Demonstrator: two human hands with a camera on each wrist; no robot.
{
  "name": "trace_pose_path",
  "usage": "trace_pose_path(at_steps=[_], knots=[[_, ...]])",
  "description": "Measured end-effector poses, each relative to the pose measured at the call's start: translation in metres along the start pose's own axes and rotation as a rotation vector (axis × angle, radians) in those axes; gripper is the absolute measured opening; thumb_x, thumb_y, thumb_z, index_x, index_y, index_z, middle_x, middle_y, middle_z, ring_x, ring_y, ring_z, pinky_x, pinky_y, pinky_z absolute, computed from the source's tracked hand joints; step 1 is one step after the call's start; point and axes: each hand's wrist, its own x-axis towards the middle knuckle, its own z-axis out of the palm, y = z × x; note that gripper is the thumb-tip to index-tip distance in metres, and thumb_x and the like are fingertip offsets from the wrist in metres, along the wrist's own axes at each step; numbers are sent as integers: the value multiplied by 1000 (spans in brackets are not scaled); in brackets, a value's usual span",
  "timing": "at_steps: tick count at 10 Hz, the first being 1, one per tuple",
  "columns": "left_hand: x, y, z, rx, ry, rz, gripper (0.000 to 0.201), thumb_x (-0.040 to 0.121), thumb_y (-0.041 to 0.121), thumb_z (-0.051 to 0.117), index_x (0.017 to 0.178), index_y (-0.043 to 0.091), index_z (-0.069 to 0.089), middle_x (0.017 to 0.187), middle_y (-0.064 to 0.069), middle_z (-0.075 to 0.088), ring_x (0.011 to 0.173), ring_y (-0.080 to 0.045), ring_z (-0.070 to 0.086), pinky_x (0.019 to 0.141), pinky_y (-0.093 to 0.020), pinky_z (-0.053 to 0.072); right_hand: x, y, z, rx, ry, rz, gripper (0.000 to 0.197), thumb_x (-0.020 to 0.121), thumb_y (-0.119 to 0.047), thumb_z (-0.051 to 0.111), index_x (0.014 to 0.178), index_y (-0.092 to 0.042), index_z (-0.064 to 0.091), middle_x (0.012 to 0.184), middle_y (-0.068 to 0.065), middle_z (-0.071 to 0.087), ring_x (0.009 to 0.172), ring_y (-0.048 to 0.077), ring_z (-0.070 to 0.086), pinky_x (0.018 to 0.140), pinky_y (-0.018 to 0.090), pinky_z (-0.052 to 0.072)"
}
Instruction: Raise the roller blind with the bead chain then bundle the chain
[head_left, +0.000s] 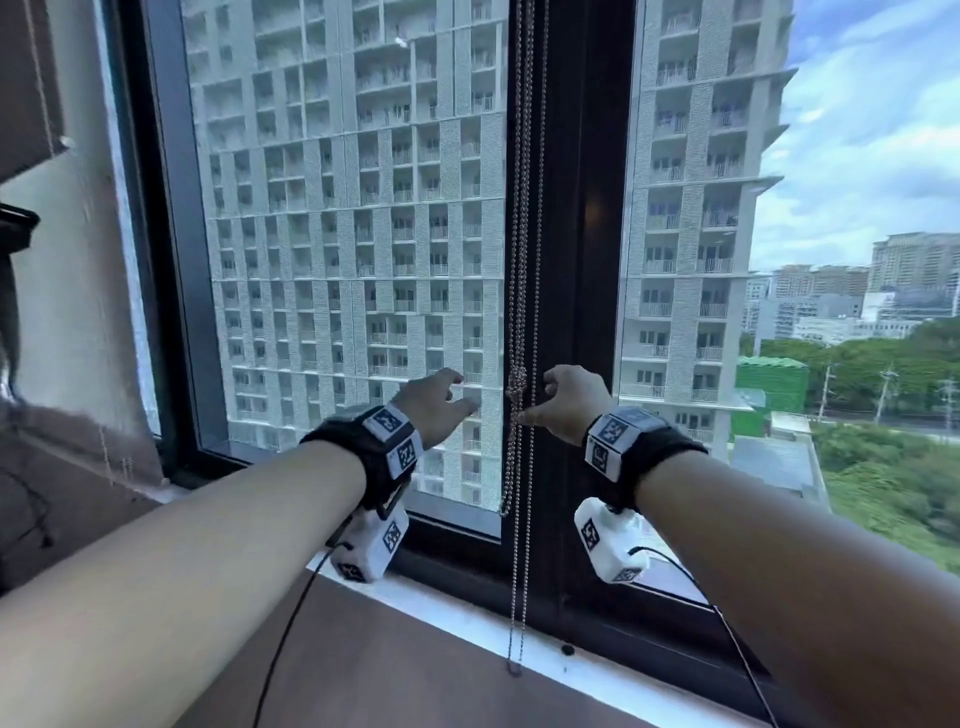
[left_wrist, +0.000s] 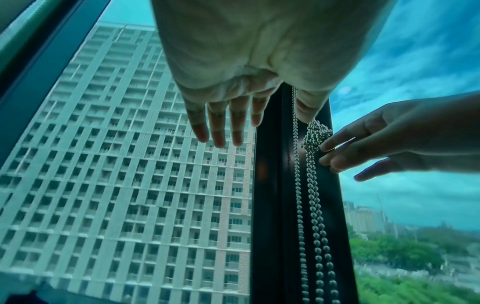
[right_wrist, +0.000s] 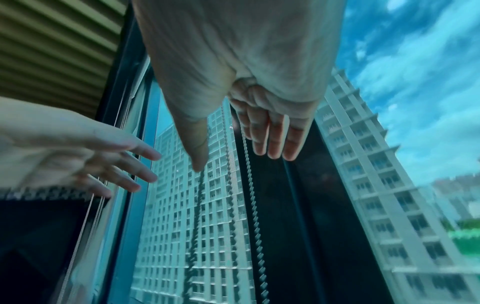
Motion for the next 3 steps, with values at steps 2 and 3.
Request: trace_pose_path(at_steps=[2,3], knots=[[-11,0,-48,280,-60,39,87,85,71,35,151,18,20,157,-9,30,138,-31,38,110,-46,35,-15,-27,-39,-243,-55,-25,90,71,-43,82,138,-5,35,111,11,63,97,25,60,80,35,54],[-18,5,-71,316,-35,67,108,68,86,24,152,18,16,158,-11,27,139,-32,37,110,-47,34,-21,-44,-59,-294,-23,-47,88,70,-48,80,134,-6,37,98,5,59,87,21,57,71,34,52]])
